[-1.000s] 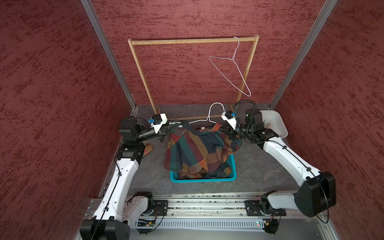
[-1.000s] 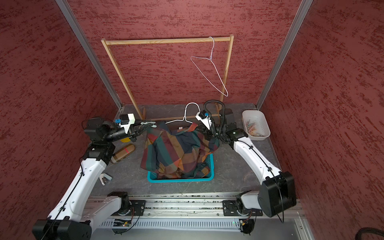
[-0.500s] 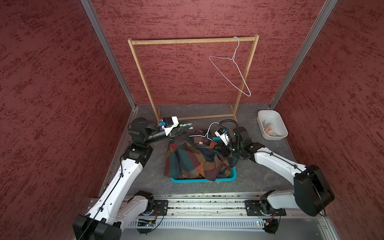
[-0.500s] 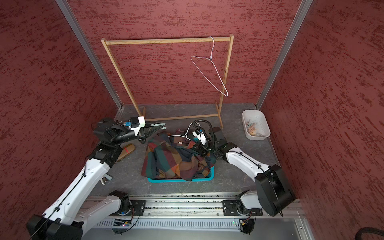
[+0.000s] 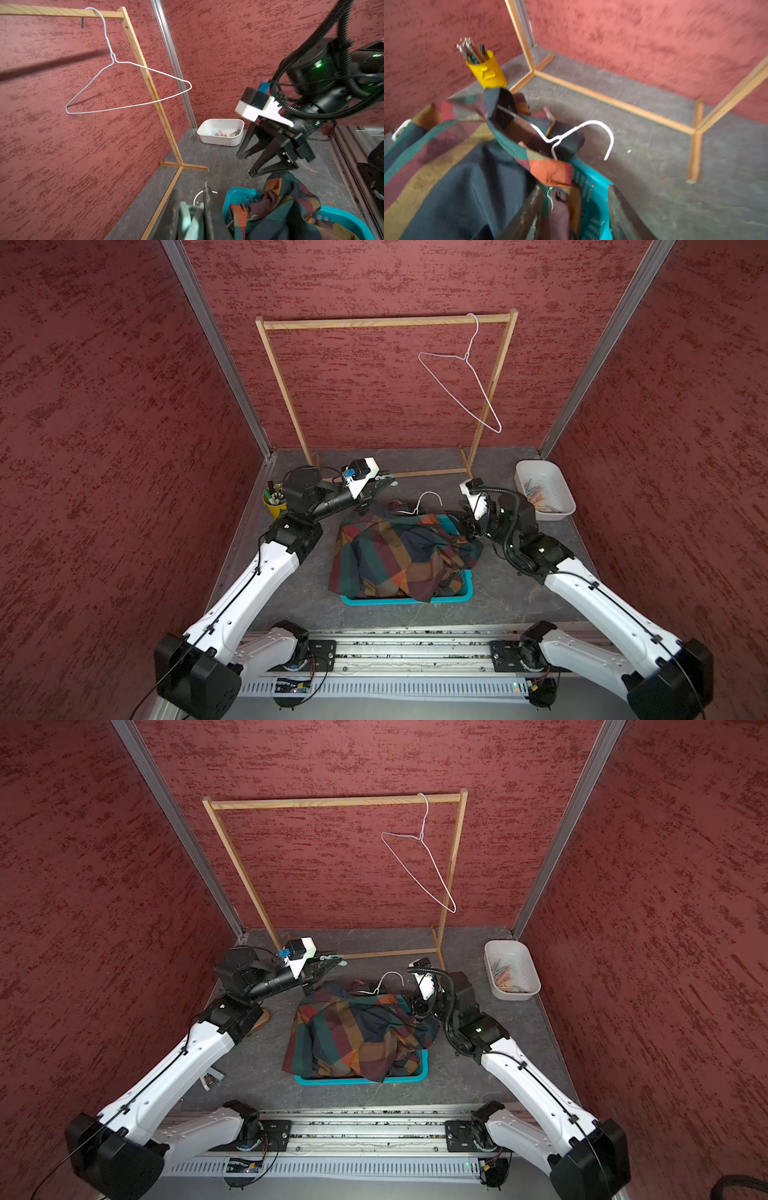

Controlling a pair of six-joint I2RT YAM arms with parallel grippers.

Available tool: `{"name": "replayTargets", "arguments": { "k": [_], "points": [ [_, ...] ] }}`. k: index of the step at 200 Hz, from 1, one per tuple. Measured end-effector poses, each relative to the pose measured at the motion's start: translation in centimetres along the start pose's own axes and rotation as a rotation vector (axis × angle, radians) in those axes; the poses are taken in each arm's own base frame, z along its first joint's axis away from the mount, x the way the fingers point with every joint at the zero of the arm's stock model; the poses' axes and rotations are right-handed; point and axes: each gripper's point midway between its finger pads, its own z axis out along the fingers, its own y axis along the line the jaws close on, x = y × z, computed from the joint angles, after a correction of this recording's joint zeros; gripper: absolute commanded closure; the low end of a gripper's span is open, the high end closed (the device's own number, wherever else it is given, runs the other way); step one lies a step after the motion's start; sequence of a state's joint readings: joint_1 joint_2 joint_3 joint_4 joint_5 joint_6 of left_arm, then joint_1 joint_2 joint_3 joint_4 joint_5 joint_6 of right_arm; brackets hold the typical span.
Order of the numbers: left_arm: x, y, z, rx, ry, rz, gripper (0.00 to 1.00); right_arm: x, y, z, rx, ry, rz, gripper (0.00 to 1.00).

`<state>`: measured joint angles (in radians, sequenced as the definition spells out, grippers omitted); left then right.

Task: Remove the clothespins securing long-sleeve shirts to the hanger
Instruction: Place the hanger in the bin, then place the clamp in the storage box.

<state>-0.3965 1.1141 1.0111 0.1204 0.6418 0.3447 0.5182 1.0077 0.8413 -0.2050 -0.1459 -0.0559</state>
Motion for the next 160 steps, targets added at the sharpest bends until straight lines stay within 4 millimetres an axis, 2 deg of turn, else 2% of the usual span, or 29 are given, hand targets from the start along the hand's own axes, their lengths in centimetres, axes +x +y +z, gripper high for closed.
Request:
{"name": "replayTargets", "arguments": {
  "k": [23, 73, 97, 136, 160],
  "points": [
    [-0.1, 0.3, 0.7, -0.023, 0.007, -0.017, 1.00, -2.0, 1.8, -0.2, -0.004, -0.066, -0.063, 0.48],
    [-0.6, 1.0, 1.7, -0.070, 0.011, -0.032, 1.00, -7.2, 5.2, 1.7, -0.004, -0.226, -0.185, 0.49],
    [-0.3, 1.4, 1.8, -0.095, 0.023, -0.037, 1.00, -9.3, 6.7, 1.8, -0.022, -0.320, -0.226, 0.49],
    [0.4, 1.8, 2.1, -0.111, 0.039, -0.049, 1.00, -11.6, 8.5, 2.3, -0.071, -0.420, -0.276, 0.50],
    [0.6, 1.9, 2.3, -0.108, 0.044, -0.053, 1.00, -12.2, 9.3, 3.2, -0.097, -0.447, -0.300, 0.51]
  ]
}}
